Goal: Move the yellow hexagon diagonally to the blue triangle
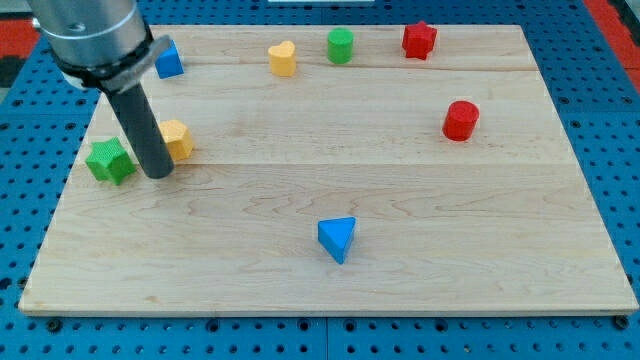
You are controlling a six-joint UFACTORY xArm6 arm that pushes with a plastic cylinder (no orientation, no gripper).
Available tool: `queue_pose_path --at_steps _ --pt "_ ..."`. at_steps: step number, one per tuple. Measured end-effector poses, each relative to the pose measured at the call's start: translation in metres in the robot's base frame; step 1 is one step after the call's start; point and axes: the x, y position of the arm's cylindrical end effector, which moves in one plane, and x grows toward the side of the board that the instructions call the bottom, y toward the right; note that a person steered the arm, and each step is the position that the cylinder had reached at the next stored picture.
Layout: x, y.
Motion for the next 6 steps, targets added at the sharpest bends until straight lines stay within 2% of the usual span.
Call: queue_pose_path --at_steps 1,2,4,6 --pt "-0.028 -0.050" --pt "-0.050 -0.048" --pt "-0.049 0.065" --pt "-0.083 0.107"
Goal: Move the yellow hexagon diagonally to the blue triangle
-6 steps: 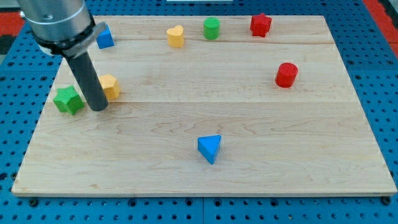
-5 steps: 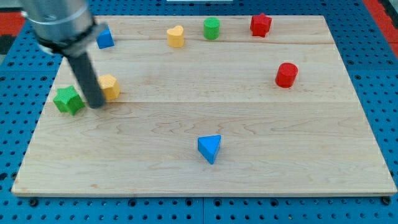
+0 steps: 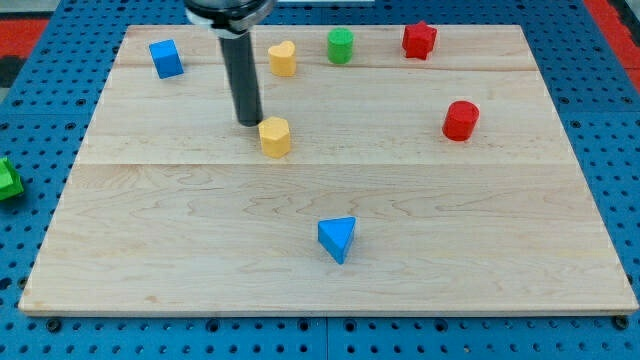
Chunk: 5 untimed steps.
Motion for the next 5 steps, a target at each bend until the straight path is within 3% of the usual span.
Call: queue_pose_path --at_steps 1,2,4,5 --pt "0.047 0.049" --pt "0.063 0.121" --pt "0.024 0.072" --pt "0.068 0.075"
